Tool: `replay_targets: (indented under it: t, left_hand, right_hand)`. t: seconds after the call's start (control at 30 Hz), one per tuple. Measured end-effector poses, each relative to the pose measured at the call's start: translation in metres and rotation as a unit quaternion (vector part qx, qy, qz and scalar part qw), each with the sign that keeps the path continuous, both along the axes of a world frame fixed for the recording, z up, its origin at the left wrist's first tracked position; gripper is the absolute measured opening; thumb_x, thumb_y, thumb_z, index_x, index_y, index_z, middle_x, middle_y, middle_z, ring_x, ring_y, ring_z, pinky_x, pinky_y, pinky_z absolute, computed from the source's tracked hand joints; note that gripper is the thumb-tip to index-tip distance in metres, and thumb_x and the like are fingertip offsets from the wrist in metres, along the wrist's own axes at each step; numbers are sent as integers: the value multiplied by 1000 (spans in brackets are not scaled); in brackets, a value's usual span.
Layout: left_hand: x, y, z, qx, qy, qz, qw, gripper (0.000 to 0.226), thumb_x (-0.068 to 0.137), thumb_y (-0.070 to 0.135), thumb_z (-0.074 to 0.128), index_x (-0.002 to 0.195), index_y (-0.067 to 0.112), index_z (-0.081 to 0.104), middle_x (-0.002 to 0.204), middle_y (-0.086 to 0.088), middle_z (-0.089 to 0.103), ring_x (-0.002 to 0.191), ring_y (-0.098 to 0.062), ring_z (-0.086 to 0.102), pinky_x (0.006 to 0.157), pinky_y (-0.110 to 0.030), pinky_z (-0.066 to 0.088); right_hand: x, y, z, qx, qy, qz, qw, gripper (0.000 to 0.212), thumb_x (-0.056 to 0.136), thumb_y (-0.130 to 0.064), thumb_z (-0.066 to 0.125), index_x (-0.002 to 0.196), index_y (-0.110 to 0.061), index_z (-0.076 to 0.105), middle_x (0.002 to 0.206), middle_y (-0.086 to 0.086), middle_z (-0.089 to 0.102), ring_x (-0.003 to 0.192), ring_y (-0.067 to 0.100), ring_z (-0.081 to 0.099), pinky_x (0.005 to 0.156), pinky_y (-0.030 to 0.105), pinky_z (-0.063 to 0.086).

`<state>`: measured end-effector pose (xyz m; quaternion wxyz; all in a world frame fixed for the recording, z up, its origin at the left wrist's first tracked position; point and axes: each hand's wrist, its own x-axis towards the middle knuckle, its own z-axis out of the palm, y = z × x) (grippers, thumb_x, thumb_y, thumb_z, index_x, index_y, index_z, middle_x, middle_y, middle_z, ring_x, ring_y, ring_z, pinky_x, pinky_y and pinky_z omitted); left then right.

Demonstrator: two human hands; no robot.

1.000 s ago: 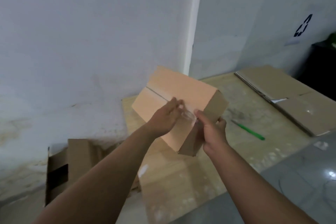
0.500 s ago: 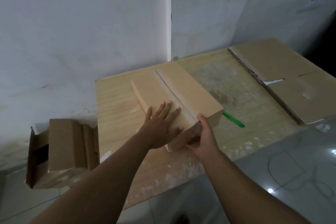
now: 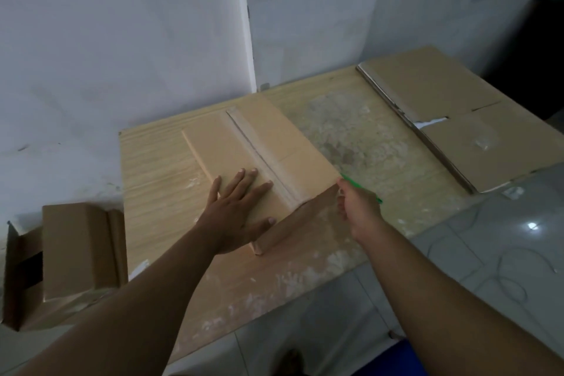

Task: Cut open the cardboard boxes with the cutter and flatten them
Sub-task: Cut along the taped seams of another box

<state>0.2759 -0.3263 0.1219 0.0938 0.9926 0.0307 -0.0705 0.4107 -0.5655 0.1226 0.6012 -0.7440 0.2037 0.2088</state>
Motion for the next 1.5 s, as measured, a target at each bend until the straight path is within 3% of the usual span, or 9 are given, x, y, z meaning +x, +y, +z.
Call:
replay_targets:
  t: [0.17, 0.27, 0.5, 0.57, 0.73, 0.87, 1.0, 1.17, 1.5]
  left_hand:
    - [12, -22, 7, 15, 39, 65, 997, 118, 54, 97, 30, 157, 40, 18, 172, 2, -5, 159, -21, -10, 121, -69, 6]
    - [14, -27, 4, 14, 25, 89, 996, 115, 54, 92, 33, 156, 39, 21, 172, 2, -3, 159, -21, -10, 119, -71, 7]
    - [12, -22, 3, 10, 30, 69, 997, 111, 59, 91, 38, 155, 41, 15, 171, 3, -12, 157, -19, -19, 118, -73, 0]
    - [11, -21, 1, 4, 23, 67, 998, 108, 62, 90, 44, 155, 41, 16, 171, 4, -11, 157, -19, -18, 118, -74, -1]
    - [10, -17, -2, -6, 11, 58, 998, 106, 67, 88, 51, 155, 42, 16, 172, 3, -11, 157, -19, -19, 117, -75, -3]
    - [10, -17, 1, -8, 19, 55, 998, 107, 68, 89, 48, 156, 42, 12, 172, 2, -15, 157, -20, -22, 115, -76, -8]
    - [10, -20, 6, 3, 20, 45, 999, 116, 68, 103, 24, 162, 39, 2, 172, -2, -15, 157, -23, -21, 115, -71, -19]
    - [16, -4, 9, -42, -2, 42, 998, 104, 81, 89, -3, 165, 28, -4, 173, 3, -10, 158, -14, -15, 122, -60, -16]
    - [80, 58, -6, 1, -25, 169, 985, 100, 84, 80, 3, 165, 23, 6, 174, 0, -4, 160, -20, -8, 121, -65, -5]
  right_hand:
    - [40, -19, -2, -230, -173, 139, 948, 32, 97, -22, 52, 70, -6, 60, 70, 12, 58, 74, 31, 59, 58, 33, 33]
    - [56, -26, -18, -322, -201, 194, 905, 19, 95, -9, 56, 94, -6, 74, 94, 13, 71, 89, 32, 66, 70, 28, 46]
    - [65, -43, -49, -481, -228, 368, 762, 24, 94, -17, 56, 114, -5, 61, 112, 18, 54, 105, 37, 55, 83, 41, 49]
    - [64, -46, -56, -485, -232, 351, 767, 23, 92, -20, 60, 111, -8, 60, 109, 16, 55, 101, 36, 57, 82, 41, 49]
    - [72, -31, -48, -394, -151, 207, 883, 30, 84, -20, 70, 107, -3, 60, 111, 21, 59, 95, 38, 64, 79, 40, 56]
    - [84, 0, 1, -289, -219, 114, 925, 24, 93, -14, 60, 111, -2, 51, 109, 22, 61, 89, 37, 61, 67, 37, 46]
    - [78, 53, 55, -258, -283, 172, 908, 17, 94, -20, 55, 109, -11, 52, 100, 17, 64, 85, 34, 61, 66, 35, 43]
    - [46, 113, 63, -233, -243, 308, 890, 18, 100, -22, 44, 109, -13, 57, 105, 16, 65, 89, 31, 59, 68, 33, 39]
    - [31, 125, 31, -343, -300, 351, 818, 23, 103, -30, 36, 109, -11, 48, 97, 21, 67, 88, 41, 63, 68, 42, 43]
